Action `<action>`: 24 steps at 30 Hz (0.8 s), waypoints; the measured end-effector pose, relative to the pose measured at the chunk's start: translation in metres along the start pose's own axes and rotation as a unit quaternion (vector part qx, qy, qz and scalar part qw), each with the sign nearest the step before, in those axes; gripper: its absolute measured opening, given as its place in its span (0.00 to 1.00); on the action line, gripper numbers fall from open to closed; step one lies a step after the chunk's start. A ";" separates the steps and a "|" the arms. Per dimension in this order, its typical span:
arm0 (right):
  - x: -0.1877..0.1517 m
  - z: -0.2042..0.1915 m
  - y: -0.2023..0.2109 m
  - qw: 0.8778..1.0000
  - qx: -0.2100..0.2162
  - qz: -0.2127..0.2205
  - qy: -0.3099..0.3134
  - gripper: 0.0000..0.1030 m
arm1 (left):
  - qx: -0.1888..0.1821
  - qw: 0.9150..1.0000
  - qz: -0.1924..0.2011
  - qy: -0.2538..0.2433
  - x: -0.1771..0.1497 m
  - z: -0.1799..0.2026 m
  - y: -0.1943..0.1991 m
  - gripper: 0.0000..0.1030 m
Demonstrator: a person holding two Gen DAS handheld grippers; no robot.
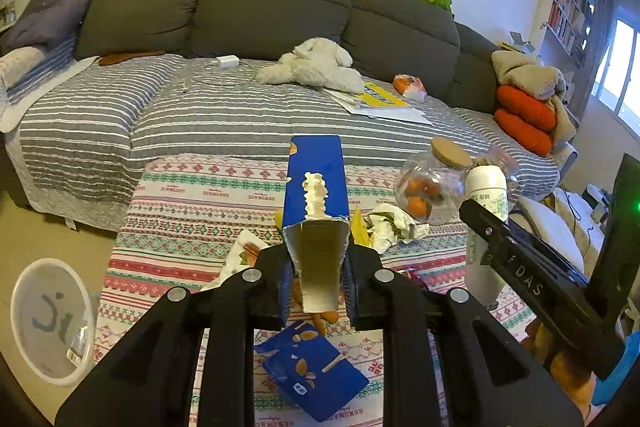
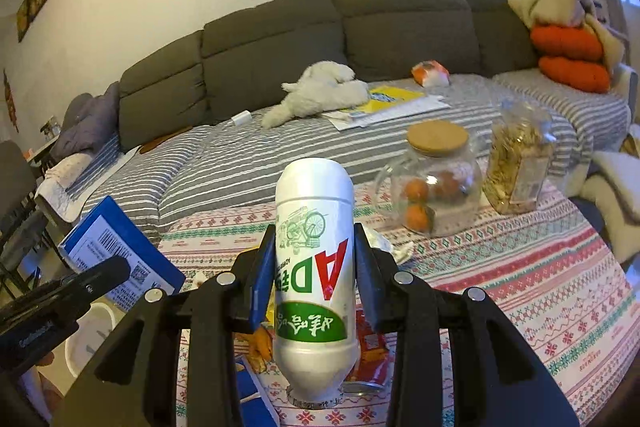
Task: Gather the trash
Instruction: 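Carry the blue box and white bottle toward the wastebasket with both tools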
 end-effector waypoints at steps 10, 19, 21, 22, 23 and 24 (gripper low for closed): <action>-0.008 -0.037 0.004 0.999 0.021 0.016 0.048 0.35 | 0.023 1.000 0.011 0.016 -0.001 -0.021 0.010 0.19; -0.018 -0.072 0.003 0.996 0.044 0.014 0.074 0.35 | 0.042 0.998 0.021 0.030 0.001 -0.052 0.026 0.19; -0.020 -0.079 0.003 0.996 0.051 0.013 0.079 0.35 | 0.050 0.998 0.021 0.037 0.001 -0.062 0.030 0.19; -0.021 -0.083 0.002 0.995 0.054 0.013 0.081 0.35 | 0.055 0.998 0.021 0.039 0.001 -0.066 0.031 0.19; -0.023 -0.087 0.001 0.995 0.057 0.012 0.083 0.35 | 0.058 0.997 0.021 0.041 0.001 -0.069 0.033 0.19; -0.024 -0.091 0.001 0.995 0.061 0.011 0.083 0.35 | 0.063 0.997 0.022 0.043 0.001 -0.075 0.036 0.19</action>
Point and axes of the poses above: each gripper's, at about its wrist camera, not at the fingertips, and y roughly against the way its jaws point, z to its right, x to its top, the point moved 1 cm from there along -y, roughly the way its jaws point, and after that the axes turned 2 degrees about x, right-handed, at the moved point
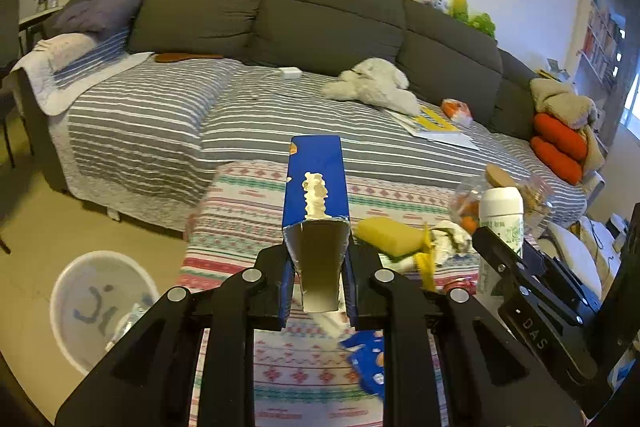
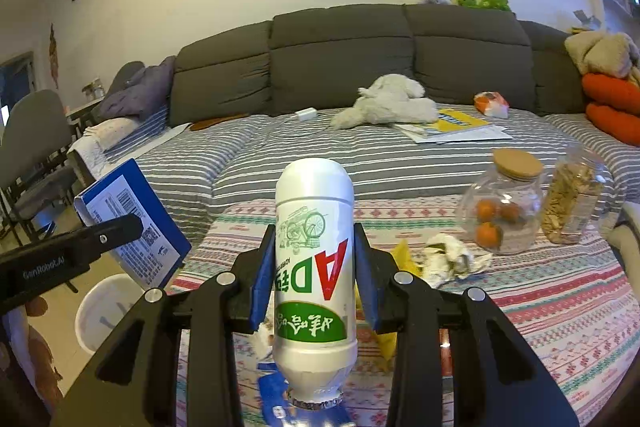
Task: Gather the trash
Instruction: 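Carry the blue box and white bottle toward the wastebasket with both tools, then release the blue box and white bottle into the white wastebasket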
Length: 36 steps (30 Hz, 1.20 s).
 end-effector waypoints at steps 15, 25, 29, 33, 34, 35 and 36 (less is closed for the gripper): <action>-0.015 -0.056 -0.017 0.999 0.044 -0.021 0.024 0.35 | 0.081 0.996 -0.029 0.032 -0.001 -0.078 0.010 0.19; -0.023 -0.081 -0.024 0.997 0.060 -0.035 0.037 0.35 | 0.139 0.986 -0.070 0.059 -0.011 -0.128 0.004 0.19; -0.026 -0.092 -0.027 0.996 0.067 -0.039 0.043 0.35 | 0.155 0.982 -0.085 0.072 -0.014 -0.143 0.002 0.20; -0.029 -0.105 -0.030 0.995 0.078 -0.046 0.047 0.35 | 0.162 0.977 -0.101 0.099 -0.017 -0.163 0.000 0.22; -0.030 -0.110 -0.030 0.994 0.082 -0.047 0.048 0.35 | 0.163 0.976 -0.105 0.103 -0.018 -0.167 -0.001 0.23; -0.030 -0.114 -0.031 0.994 0.086 -0.049 0.049 0.35 | 0.164 0.975 -0.110 0.105 -0.018 -0.171 -0.002 0.26; -0.031 -0.119 -0.032 0.993 0.091 -0.051 0.049 0.35 | 0.167 0.974 -0.112 0.109 -0.019 -0.175 -0.001 0.31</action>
Point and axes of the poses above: each gripper's, at about its wrist camera, not at the fingertips, and y roughly against the way its jaws point, z to its right, x to its top, the point moved 1 cm from there along -y, roughly the way its jaws point, and after that the axes turned 2 degrees about x, right-handed, at the moved point
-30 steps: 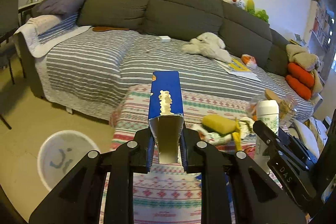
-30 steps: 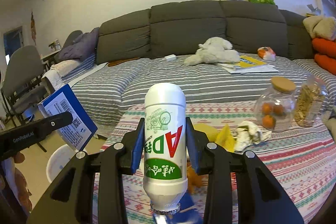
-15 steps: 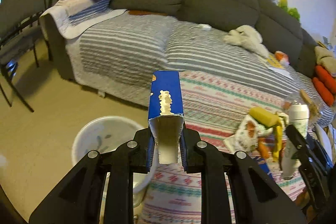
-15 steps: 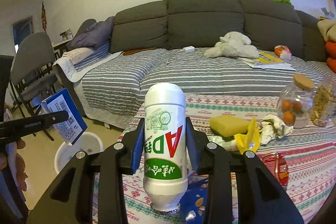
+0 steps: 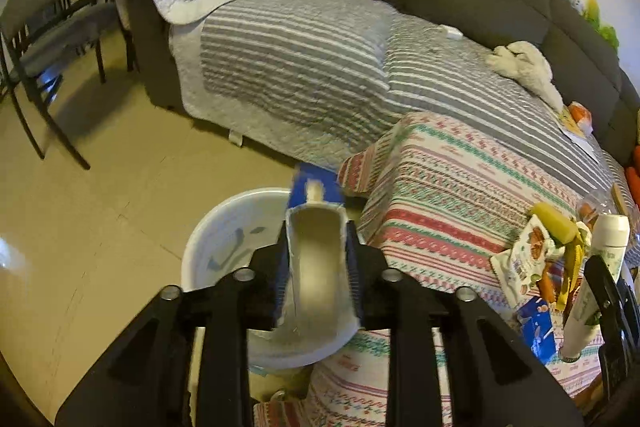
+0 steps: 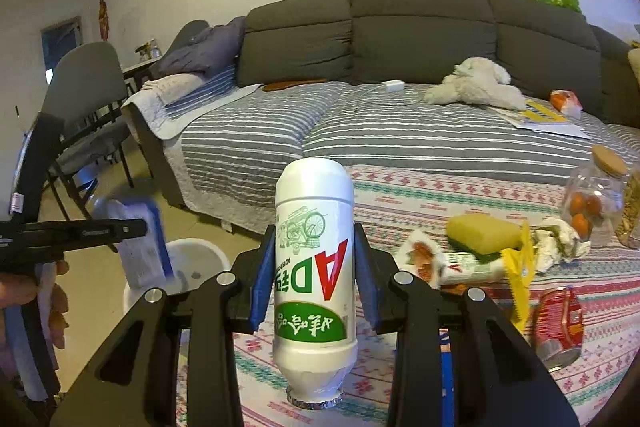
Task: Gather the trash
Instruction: 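Release the blue box and white bottle into the white wastebasket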
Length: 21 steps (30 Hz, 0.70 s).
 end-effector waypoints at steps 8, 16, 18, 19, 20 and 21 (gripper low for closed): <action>-0.004 -0.042 -0.022 0.999 0.036 -0.018 0.004 0.35 | 0.001 0.999 0.022 0.042 0.008 -0.031 0.020 0.43; -0.007 -0.095 -0.059 0.996 0.077 -0.038 -0.002 0.35 | 0.039 0.996 0.059 0.061 0.014 -0.058 0.040 0.51; -0.008 -0.110 -0.068 0.995 0.085 -0.043 0.002 0.35 | 0.039 0.994 0.067 0.073 0.018 -0.070 0.046 0.51; -0.009 -0.115 -0.071 0.995 0.089 -0.044 0.002 0.35 | 0.042 0.994 0.070 0.079 0.019 -0.075 0.048 0.51; -0.010 -0.122 -0.076 0.994 0.094 -0.048 0.001 0.35 | 0.045 0.993 0.073 0.084 0.020 -0.079 0.049 0.51; -0.010 -0.125 -0.079 0.994 0.097 -0.050 0.002 0.35 | 0.049 0.992 0.076 0.092 0.021 -0.087 0.051 0.51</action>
Point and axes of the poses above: each gripper's, at about its wrist camera, not at the fingertips, and y roughly against the way its jaws point, z to its right, x to its top, the point moved 1 cm from there along -y, roughly the way its jaws point, and after that the axes turned 2 degrees about x, right-handed, at the moved point
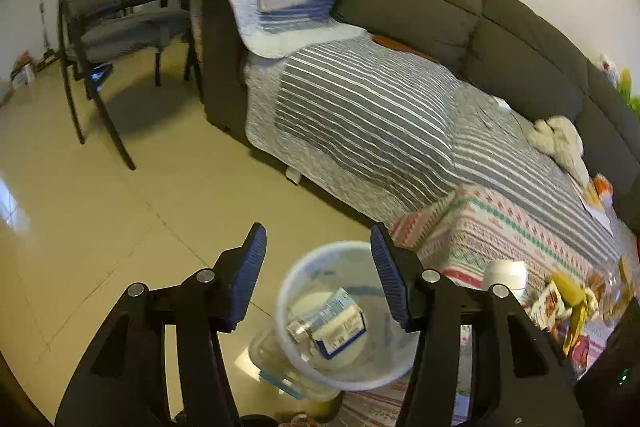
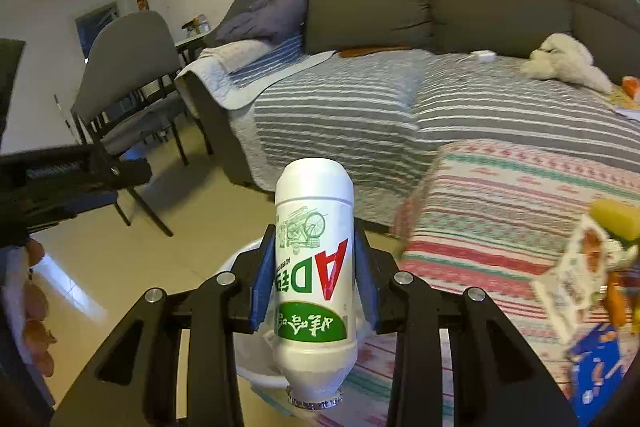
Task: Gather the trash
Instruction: 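Release the blue box and white bottle into the white wastebasket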
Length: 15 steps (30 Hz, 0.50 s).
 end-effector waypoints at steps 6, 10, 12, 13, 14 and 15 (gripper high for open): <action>-0.003 -0.029 -0.032 1.000 0.014 -0.023 0.008 0.36 | 0.011 1.000 0.006 0.025 0.008 -0.026 0.003 0.51; 0.001 -0.035 -0.043 1.000 0.007 -0.027 -0.002 0.61 | 0.023 0.999 0.013 0.027 0.009 -0.034 0.006 0.51; 0.004 -0.037 -0.045 1.000 0.002 -0.026 0.000 0.64 | 0.025 0.999 0.012 0.028 0.009 -0.038 0.005 0.52; 0.006 -0.038 -0.046 1.000 -0.004 -0.026 0.000 0.70 | 0.025 0.999 0.012 0.028 0.009 -0.039 0.005 0.53; 0.008 -0.038 -0.045 1.000 -0.013 -0.024 0.000 0.73 | 0.026 0.999 0.012 0.027 0.008 -0.039 0.005 0.54; 0.009 -0.037 -0.045 1.000 -0.019 -0.021 0.000 0.75 | 0.027 0.999 0.012 0.027 0.008 -0.039 0.005 0.57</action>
Point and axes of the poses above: each gripper's, at about its wrist camera, not at the fingertips, and y roughly against the way its jaws point, z to its right, x to its top, the point moved 1 cm from there along -y, roughly the way its jaws point, and after that the axes turned 2 degrees about x, right-handed, at the moved point
